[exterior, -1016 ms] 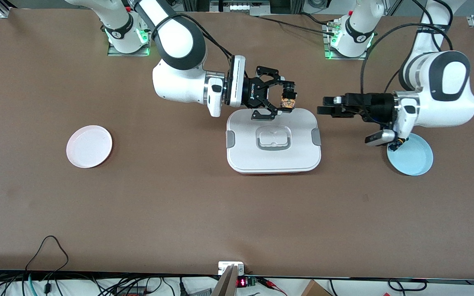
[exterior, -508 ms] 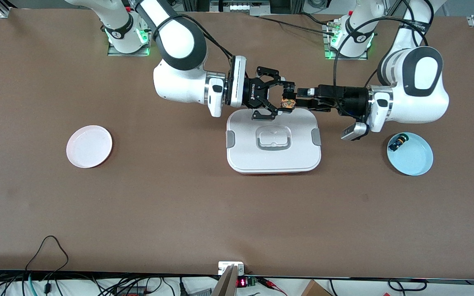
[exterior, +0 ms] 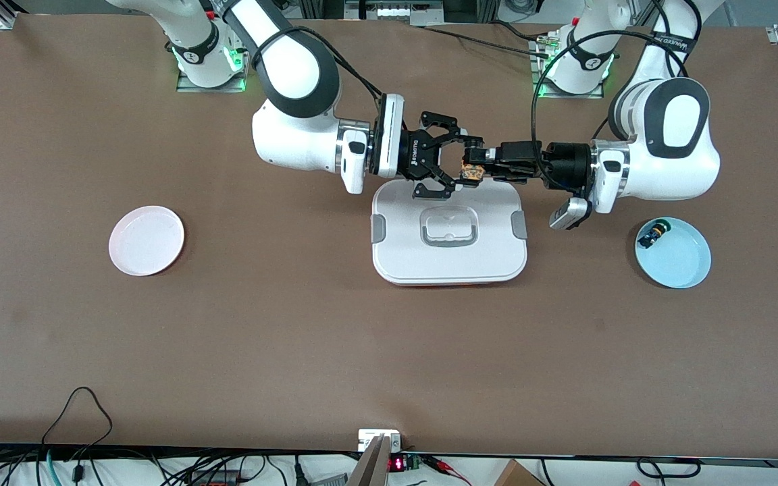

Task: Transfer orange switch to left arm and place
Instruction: 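Grasp the orange switch with the left gripper, then open the right gripper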

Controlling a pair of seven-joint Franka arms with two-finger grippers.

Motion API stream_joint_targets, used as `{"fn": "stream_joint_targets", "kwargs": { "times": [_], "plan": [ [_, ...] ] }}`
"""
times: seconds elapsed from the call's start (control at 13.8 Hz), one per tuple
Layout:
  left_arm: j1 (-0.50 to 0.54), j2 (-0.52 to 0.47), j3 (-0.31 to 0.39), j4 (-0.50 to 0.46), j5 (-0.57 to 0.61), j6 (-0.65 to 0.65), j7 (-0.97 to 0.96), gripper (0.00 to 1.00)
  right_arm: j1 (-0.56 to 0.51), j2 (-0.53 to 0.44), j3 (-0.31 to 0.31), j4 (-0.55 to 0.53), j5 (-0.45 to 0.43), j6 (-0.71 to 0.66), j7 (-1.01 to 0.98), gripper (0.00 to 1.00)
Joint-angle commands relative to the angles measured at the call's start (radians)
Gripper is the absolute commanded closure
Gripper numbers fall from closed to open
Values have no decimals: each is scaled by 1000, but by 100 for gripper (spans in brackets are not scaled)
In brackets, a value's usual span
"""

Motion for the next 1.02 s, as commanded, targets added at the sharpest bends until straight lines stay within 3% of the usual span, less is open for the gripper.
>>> {"fn": "stream_joint_targets", "kwargs": {
  "times": [0.0,0.58,0.73,0.8,0.87,0.94],
  "plan": [
    [9,-27,-7,-24,-31,6,27,82,11,13,-6,27,27,12,-21,100],
    [12,-27,-5,-17,-28,1,28,86,8,13,-6,27,29,12,-4,96],
    [12,-27,-5,-16,-23,1,28,86,5,13,-6,22,27,13,-7,71],
    [12,-27,-4,-13,-23,1,21,86,3,13,-6,20,27,23,-4,22],
    [12,-27,1,1,-16,1,10,86,3,13,-6,20,29,33,-1,0],
    [13,-27,2,1,-9,0,10,86,3,13,-6,20,29,33,0,0]
  ]
}}
